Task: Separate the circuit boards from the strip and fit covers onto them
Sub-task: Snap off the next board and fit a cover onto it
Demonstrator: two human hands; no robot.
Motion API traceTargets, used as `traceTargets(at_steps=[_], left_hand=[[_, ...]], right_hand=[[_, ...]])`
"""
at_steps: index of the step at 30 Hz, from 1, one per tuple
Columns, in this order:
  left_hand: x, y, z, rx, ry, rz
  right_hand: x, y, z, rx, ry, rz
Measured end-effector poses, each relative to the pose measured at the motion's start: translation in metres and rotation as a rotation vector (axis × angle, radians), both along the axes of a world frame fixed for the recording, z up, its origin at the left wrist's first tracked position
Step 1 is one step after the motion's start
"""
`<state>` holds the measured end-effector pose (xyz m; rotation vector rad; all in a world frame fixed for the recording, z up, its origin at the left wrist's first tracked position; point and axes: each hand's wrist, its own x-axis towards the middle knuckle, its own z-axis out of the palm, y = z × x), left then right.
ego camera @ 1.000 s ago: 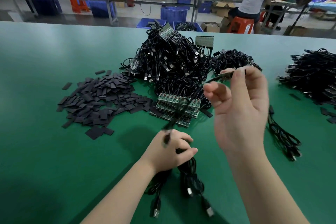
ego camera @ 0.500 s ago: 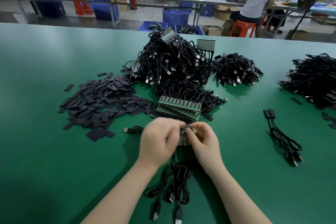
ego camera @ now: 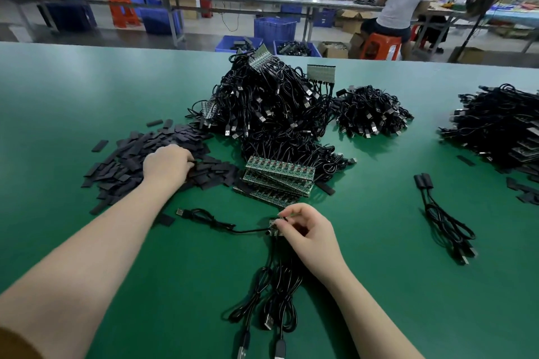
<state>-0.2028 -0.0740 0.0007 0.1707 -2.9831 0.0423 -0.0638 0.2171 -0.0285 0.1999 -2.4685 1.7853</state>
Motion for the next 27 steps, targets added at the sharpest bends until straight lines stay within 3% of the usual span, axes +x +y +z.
traceTargets(at_steps=[3,8,12,16,27], left_hand=[[0.006,0.002,0.000,0.094,0.104,0.005],[0.040,0.045,0.018,0.626,0.521,-0.102],[0.086,0.098,0.022,0.953,0.395,-0.358],[0.115,0.135,-0.005,0.997,0.181,-0.521],[0.128,0.141,-0.036,1.224,0.125,-0.403]], right_hand=[[0.000,0.000,0.000,-0.015,0.001,0.004],[-0.002,0.000,0.000,-0.023,-0.004,0.020],[-0.003,0.001,-0.002,-0.037,-0.003,0.003],[-0.003,0.001,-0.004,-0.070,-0.010,-0.079],[0.004,-0.001,-0.001,-0.032,-0.002,-0.034]])
